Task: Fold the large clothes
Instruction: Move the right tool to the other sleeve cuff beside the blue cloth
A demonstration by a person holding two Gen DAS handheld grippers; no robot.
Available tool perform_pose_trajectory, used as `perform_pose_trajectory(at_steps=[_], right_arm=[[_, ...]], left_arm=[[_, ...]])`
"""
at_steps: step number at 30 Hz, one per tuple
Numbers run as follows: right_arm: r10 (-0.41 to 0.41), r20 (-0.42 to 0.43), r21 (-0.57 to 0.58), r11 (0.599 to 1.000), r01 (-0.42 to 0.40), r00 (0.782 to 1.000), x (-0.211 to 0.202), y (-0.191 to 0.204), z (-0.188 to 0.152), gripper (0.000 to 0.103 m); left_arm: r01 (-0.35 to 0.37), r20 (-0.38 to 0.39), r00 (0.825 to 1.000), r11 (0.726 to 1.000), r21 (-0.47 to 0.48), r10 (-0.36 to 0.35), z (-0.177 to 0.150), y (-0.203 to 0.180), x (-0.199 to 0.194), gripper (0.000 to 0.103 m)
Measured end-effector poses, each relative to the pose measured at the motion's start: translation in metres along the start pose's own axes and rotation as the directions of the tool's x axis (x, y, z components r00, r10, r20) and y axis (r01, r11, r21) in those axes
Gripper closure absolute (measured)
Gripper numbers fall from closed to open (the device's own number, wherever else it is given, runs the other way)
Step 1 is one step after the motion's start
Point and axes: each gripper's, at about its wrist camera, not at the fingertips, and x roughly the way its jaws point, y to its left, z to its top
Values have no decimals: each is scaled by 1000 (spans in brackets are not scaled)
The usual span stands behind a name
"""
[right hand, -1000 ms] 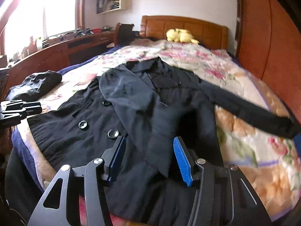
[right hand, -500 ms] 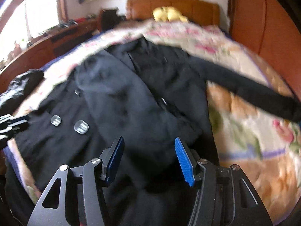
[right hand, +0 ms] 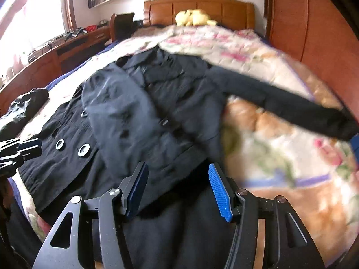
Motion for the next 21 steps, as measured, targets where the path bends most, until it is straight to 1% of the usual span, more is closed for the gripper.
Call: perform_pose_trajectory(at_steps=[2, 6, 10, 11, 12, 14, 15, 17, 19, 21], right_arm=[[-42, 20, -1, 999, 42, 999, -11, -12, 2, 45], [-131, 55, 47, 991, 129, 990, -28, -61, 12, 45], [-234, 110, 65, 972, 228, 966, -47, -110, 23, 45], [-256, 120, 59, 966, 251, 959, -51, -118, 26, 44], [-281, 124, 54, 959, 277, 952, -54, -130, 29, 39], [-325, 107, 63, 945, 320, 940, -54, -152, 36, 33], [-347, 88, 91, 936, 339, 934, -53, -169, 40, 31], [-358, 43, 155, 925, 348, 933, -46, -199, 46, 30], [-388, 8, 209, 902, 378, 922, -37, -224, 52, 30], [-391, -28, 250, 888, 385, 920, -27, -246, 55, 30]], left_arm=[[-9, -2, 1000, 1000, 9, 9, 0, -3, 1, 77], [-20, 4, 1000, 1000, 21, 20, 0, -5, 0, 77], [-28, 5, 1000, 999, 21, 27, -1, -5, 0, 77], [-30, 3, 1000, 999, 20, 30, -1, -4, 0, 77], [-32, 2, 999, 999, 21, 32, -1, -4, 0, 77], [-37, -1, 999, 999, 20, 37, -2, -4, 1, 77], [-38, -1, 999, 999, 19, 38, -2, -4, 1, 77], [-42, -3, 999, 999, 15, 42, -2, -4, 2, 77], [-43, -7, 999, 999, 14, 43, -2, -5, 3, 77], [-39, -12, 999, 999, 19, 39, -2, -6, 5, 77]])
